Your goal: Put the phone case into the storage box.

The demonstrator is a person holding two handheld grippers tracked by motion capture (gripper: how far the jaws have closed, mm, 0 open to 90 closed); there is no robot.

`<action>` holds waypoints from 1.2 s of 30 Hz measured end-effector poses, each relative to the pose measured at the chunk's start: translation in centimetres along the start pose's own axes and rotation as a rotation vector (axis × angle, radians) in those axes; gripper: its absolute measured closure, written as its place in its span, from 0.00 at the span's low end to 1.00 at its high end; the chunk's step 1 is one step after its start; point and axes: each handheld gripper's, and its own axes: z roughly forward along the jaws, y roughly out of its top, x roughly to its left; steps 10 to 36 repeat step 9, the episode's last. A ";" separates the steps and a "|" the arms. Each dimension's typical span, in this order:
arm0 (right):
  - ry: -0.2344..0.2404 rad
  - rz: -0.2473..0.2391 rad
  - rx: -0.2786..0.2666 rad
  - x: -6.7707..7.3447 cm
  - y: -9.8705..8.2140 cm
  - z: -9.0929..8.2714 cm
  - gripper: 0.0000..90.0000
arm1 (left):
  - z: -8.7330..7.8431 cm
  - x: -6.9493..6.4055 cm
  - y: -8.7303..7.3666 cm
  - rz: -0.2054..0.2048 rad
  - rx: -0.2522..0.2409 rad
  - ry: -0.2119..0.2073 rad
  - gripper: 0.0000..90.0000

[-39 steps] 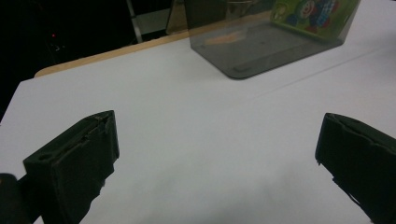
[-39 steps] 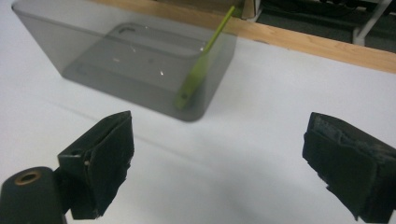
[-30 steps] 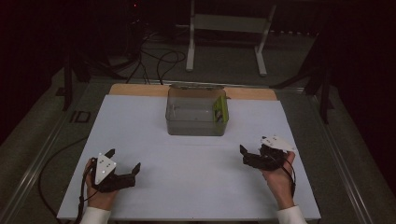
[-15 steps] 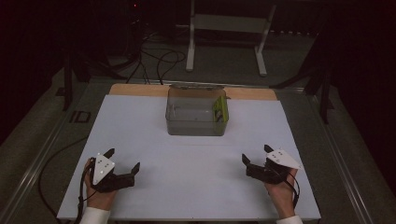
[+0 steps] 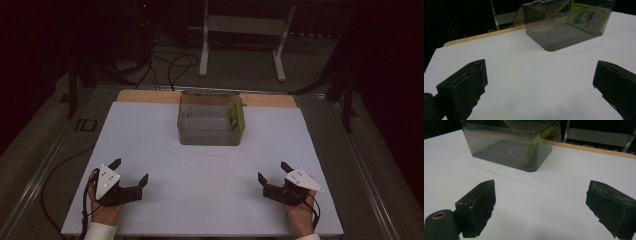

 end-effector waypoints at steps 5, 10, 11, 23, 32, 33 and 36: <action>0.009 0.000 0.000 0.0 -0.1 0.0 0.10 | -0.1 0.1 -0.1 -0.003 0.003 0.007 0.00; 0.014 -0.012 0.004 0.1 -0.2 0.1 0.10 | 0.0 0.2 -0.1 0.003 0.018 0.012 0.00; 0.014 -0.012 0.004 0.1 -0.2 0.1 0.10 | 0.0 0.2 -0.1 0.003 0.018 0.012 0.00; 0.014 -0.012 0.004 0.1 -0.2 0.1 0.10 | 0.0 0.2 -0.1 0.003 0.018 0.012 0.00; 0.014 -0.012 0.004 0.1 -0.2 0.1 0.10 | 0.0 0.2 -0.1 0.003 0.018 0.012 0.00; 0.014 -0.012 0.004 0.1 -0.2 0.1 0.10 | 0.0 0.2 -0.1 0.003 0.018 0.012 0.00; 0.014 -0.012 0.004 0.1 -0.2 0.1 0.10 | 0.0 0.2 -0.1 0.003 0.018 0.012 0.00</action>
